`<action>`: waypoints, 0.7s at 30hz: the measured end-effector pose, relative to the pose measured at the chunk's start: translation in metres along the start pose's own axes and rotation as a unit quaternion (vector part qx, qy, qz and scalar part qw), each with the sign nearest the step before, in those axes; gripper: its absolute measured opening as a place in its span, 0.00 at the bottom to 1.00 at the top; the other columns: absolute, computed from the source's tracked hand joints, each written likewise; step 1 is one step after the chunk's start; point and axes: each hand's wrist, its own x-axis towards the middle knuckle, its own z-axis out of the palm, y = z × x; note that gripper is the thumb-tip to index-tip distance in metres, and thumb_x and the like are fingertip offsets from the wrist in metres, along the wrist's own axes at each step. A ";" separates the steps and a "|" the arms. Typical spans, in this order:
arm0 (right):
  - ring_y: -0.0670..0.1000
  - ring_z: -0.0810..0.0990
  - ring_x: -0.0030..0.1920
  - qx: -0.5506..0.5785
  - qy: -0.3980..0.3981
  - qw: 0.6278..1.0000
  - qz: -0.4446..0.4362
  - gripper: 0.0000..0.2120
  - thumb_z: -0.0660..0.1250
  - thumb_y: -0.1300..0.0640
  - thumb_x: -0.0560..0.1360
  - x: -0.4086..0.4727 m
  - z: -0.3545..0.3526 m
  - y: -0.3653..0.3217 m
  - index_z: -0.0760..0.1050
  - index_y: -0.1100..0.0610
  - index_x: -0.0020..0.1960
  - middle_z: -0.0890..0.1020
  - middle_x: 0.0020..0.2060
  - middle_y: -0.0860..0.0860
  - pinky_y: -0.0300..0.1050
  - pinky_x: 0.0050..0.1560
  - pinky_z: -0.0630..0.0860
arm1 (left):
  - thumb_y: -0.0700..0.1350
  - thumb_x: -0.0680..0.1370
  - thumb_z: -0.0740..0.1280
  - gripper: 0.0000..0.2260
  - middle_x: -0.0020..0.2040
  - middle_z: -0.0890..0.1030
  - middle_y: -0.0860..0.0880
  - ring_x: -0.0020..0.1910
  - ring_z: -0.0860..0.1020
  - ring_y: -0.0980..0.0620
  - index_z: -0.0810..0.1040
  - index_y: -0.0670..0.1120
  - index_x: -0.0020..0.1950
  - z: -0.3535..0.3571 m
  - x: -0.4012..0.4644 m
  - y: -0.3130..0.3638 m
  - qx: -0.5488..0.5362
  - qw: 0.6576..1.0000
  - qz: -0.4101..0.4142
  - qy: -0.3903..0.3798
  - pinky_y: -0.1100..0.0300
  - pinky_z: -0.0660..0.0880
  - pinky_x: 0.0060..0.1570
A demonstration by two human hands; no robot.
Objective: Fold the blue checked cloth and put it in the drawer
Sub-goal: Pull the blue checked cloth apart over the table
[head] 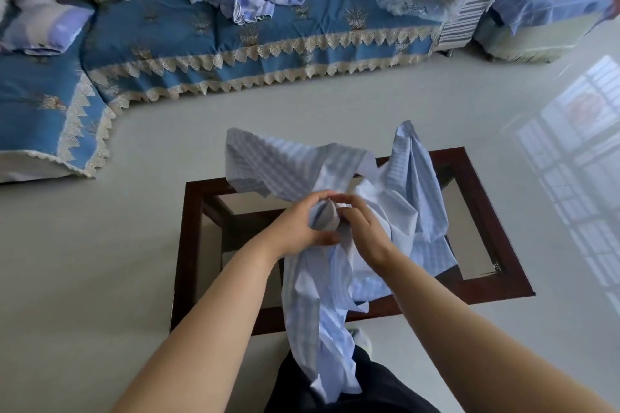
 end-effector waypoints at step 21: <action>0.54 0.79 0.28 -0.147 0.217 0.924 0.279 0.08 0.57 0.63 0.79 0.022 -0.065 0.034 0.75 0.57 0.51 0.80 0.44 0.55 0.40 0.28 0.74 | 0.35 0.78 0.60 0.24 0.64 0.66 0.54 0.54 0.72 0.59 0.64 0.54 0.71 0.007 -0.023 -0.017 -0.206 0.927 -0.099 0.296 0.65 0.70 0.50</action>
